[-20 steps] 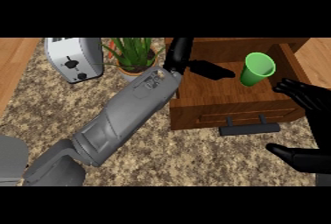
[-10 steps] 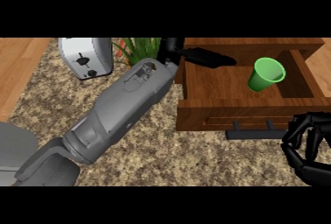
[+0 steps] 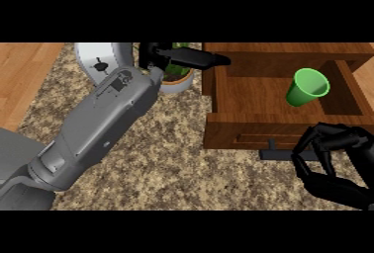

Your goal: Pick up the cup, place it into the drawer and close the drawer

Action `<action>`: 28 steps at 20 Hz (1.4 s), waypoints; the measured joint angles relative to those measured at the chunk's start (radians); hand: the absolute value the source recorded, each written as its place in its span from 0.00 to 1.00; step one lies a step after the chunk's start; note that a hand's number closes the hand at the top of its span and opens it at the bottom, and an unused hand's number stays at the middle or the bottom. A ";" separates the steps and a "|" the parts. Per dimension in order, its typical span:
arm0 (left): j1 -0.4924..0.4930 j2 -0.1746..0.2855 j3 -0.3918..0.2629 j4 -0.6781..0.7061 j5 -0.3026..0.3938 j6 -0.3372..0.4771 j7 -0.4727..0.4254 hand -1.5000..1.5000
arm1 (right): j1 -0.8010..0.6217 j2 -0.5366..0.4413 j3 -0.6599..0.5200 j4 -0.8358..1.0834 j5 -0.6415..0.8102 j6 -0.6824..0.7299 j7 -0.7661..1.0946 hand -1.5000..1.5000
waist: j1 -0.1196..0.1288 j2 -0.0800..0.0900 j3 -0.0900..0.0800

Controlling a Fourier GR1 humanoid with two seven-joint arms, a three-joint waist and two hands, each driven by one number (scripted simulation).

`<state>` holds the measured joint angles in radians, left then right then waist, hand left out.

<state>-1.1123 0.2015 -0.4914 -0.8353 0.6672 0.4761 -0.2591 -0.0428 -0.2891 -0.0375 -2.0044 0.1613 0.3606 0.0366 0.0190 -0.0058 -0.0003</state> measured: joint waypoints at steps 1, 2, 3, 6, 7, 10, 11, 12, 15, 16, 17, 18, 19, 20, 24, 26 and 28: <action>0.028 0.017 -0.001 -0.042 -0.002 0.002 0.011 0.00 | -0.014 0.006 0.013 0.017 0.032 -0.014 -0.003 1.00 | 0.005 -0.001 0.000; 0.049 0.037 0.003 -0.078 -0.002 0.006 0.027 0.00 | -0.023 0.008 0.025 0.039 0.064 -0.025 -0.015 1.00 | 0.007 -0.001 0.000; 0.073 0.059 0.012 -0.109 0.000 0.002 0.034 0.00 | -0.027 0.016 0.040 0.061 0.100 -0.042 -0.030 1.00 | 0.009 0.000 0.000; 0.158 0.116 0.026 -0.198 0.003 -0.021 0.047 0.00 | -0.070 0.017 0.080 0.123 0.196 -0.073 -0.053 1.00 | 0.013 0.001 0.000; 0.181 0.127 0.031 -0.225 0.003 -0.021 0.049 0.00 | -0.074 0.017 0.101 0.142 0.239 -0.087 -0.065 1.00 | 0.013 0.001 0.000; 0.264 0.176 0.051 -0.283 0.013 -0.054 0.040 0.00 | -0.079 -0.006 0.162 0.205 0.359 -0.113 -0.099 1.00 | 0.017 0.002 0.000; 0.286 0.193 0.059 -0.301 0.016 -0.065 0.038 0.00 | -0.087 -0.008 0.184 0.234 0.403 -0.129 -0.108 1.00 | 0.019 0.003 0.000; 0.307 0.206 0.065 -0.322 0.018 -0.068 0.040 0.00 | -0.094 -0.009 0.206 0.265 0.447 -0.147 -0.116 1.00 | 0.020 0.003 0.000; 0.374 0.241 0.087 -0.368 0.025 -0.102 0.027 0.00 | -0.163 -0.014 0.236 0.399 0.546 -0.192 -0.147 1.00 | 0.024 0.006 0.000; 0.392 0.254 0.093 -0.382 0.026 -0.110 0.026 0.00 | -0.184 -0.009 0.249 0.448 0.584 -0.216 -0.157 1.00 | 0.025 0.007 0.000; 0.408 0.266 0.102 -0.396 0.032 -0.122 0.028 0.00 | -0.217 -0.004 0.258 0.502 0.614 -0.232 -0.162 1.00 | 0.028 0.008 0.000; 0.431 0.279 0.108 -0.416 0.035 -0.132 0.029 0.00 | -0.227 0.009 0.279 0.546 0.652 -0.263 -0.169 1.00 | 0.029 0.008 0.000; 0.459 0.289 0.118 -0.419 0.036 -0.150 0.014 0.00 | -0.250 0.015 0.283 0.601 0.674 -0.282 -0.184 1.00 | 0.027 0.009 0.001; 0.478 0.297 0.123 -0.437 0.034 -0.151 0.013 0.00 | -0.287 0.023 0.280 0.664 0.690 -0.299 -0.196 1.00 | 0.028 0.010 0.001; 0.548 0.335 0.161 -0.501 0.041 -0.177 0.023 0.00 | -0.399 0.060 0.248 0.919 0.729 -0.398 -0.273 1.00 | 0.024 0.011 0.001; 0.575 0.357 0.182 -0.514 0.047 -0.209 0.022 0.00 | -0.479 0.076 0.221 1.039 0.735 -0.432 -0.305 1.00 | 0.027 0.011 0.000; 0.611 0.368 0.197 -0.532 0.047 -0.226 0.013 0.00 | -0.550 0.079 0.189 1.150 0.727 -0.449 -0.348 1.00 | 0.030 0.010 -0.001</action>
<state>-0.5012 0.5696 -0.2939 -1.3676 0.7142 0.2504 -0.2459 -0.5928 -0.2096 0.1515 -0.8544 0.8885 -0.0887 -0.3118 0.0485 0.0043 -0.0012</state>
